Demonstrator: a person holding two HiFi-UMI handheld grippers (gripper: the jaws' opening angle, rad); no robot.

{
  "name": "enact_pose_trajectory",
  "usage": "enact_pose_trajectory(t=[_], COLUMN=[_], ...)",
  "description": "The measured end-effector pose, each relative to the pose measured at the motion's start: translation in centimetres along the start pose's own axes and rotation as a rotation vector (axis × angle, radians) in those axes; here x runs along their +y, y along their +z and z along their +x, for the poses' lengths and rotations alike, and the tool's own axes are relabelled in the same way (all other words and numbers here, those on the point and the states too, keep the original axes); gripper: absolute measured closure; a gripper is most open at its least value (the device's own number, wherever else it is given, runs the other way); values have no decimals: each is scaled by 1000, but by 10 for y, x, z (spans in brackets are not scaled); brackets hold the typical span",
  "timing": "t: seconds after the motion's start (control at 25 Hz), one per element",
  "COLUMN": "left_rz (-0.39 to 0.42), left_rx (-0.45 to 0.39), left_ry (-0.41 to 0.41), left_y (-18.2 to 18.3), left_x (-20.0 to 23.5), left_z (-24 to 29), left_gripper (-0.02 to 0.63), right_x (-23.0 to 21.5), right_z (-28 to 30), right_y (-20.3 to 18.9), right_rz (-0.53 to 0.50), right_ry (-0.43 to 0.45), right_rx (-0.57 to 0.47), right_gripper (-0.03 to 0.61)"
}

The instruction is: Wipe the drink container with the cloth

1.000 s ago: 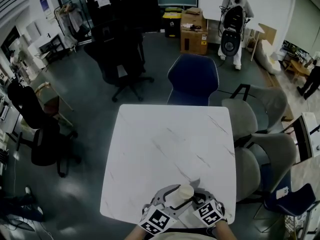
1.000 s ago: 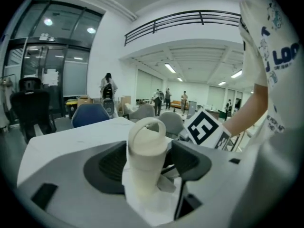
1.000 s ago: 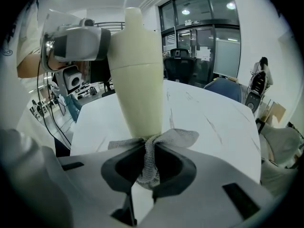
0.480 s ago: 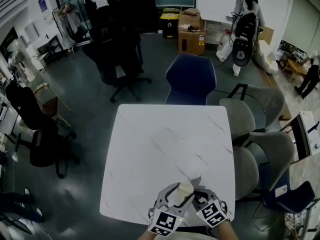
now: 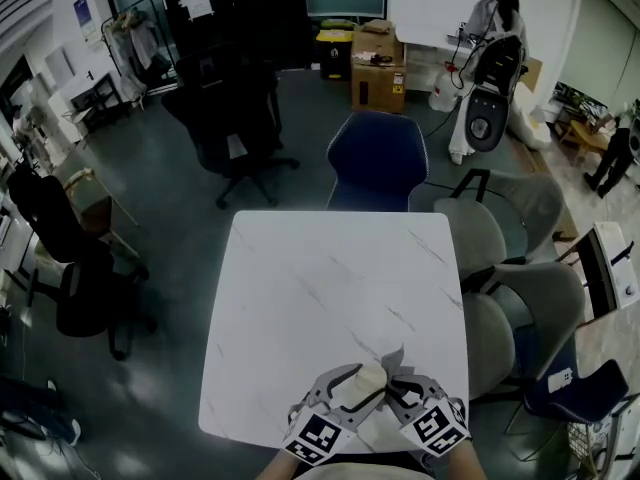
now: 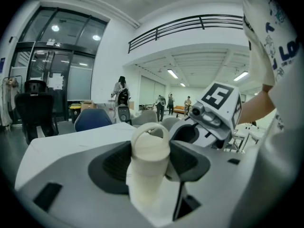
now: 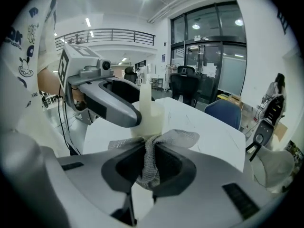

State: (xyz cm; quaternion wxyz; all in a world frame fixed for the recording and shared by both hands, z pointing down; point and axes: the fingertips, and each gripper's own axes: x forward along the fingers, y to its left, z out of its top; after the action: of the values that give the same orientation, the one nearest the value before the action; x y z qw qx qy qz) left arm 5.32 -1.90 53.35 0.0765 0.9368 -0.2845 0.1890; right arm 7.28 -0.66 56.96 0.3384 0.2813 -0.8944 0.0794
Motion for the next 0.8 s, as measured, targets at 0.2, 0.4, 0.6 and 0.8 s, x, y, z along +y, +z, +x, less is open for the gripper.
enact_pose_trajectory(t=[0.2,0.4,0.6,0.8], left_rz=[51,89,128,180], left_rx=[-3,4,23,56], left_ry=[-98,-176,-252,-342], left_y=[7,7,6,4], left_x=[1,1,0,0], left_z=[-1,-4,-4,-6], left_gripper=[354,354,354,356], right_x=[-1,-1,-2,-1], right_z=[-5,-10,-16,-17], right_y=[9,18,25,31], right_rz=[-16,-25,-44,-70], right_ry=[9,15,24,29], right_rx=[-11,-22,-31,-29], right_gripper=[531,531,531,531])
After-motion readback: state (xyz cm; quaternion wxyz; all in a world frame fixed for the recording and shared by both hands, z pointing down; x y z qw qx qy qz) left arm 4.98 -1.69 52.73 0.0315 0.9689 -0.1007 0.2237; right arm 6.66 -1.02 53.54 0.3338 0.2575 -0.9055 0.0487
